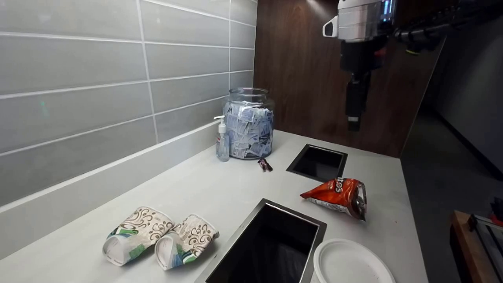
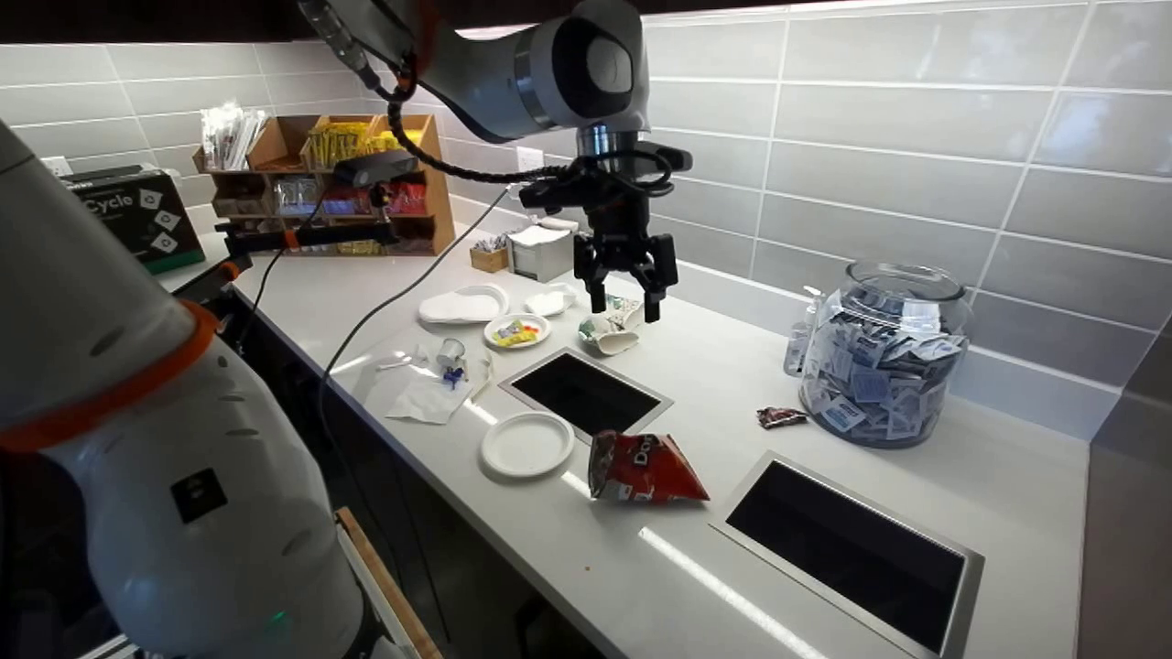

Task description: Pour the Doritos onto the white plate then throw the packet in the trash chute on the left.

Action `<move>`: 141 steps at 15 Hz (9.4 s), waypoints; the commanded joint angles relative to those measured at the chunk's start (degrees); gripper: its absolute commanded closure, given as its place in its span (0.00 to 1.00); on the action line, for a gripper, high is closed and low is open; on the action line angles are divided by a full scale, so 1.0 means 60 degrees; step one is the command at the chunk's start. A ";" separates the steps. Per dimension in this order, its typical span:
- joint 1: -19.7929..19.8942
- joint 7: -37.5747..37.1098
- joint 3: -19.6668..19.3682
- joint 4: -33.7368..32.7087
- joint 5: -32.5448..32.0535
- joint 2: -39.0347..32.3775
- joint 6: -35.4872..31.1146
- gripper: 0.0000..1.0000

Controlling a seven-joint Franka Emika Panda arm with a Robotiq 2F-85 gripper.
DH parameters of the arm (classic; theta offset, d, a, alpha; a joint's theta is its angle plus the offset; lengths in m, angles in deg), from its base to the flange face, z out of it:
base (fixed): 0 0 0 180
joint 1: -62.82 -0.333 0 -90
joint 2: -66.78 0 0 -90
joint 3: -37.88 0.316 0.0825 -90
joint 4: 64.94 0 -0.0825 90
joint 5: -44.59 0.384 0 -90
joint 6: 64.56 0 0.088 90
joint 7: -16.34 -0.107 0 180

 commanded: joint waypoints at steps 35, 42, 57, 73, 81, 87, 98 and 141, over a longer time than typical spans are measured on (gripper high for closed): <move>0.0652 -0.1480 -0.1014 0.2106 0.0931 -0.3184 -0.6957 0.00; 0.0525 -0.1579 -0.1285 0.1805 0.0784 -0.3782 -0.7110 0.57; 0.0685 0.1200 -0.0996 0.2009 0.4582 -0.2897 -0.6589 1.00; -0.0579 0.7251 -0.1019 0.3339 1.0162 -0.0841 -0.6771 0.99; -0.1439 1.1112 -0.1040 0.3930 1.2796 -0.0119 -0.6367 1.00; -0.1644 1.5097 -0.1240 0.4050 1.5150 -0.0084 -0.5871 1.00; -0.0548 1.9773 -0.1182 0.4037 1.6102 -0.0602 -0.3177 1.00; 0.1159 2.5299 -0.2198 0.3894 1.4452 -0.1696 0.1837 1.00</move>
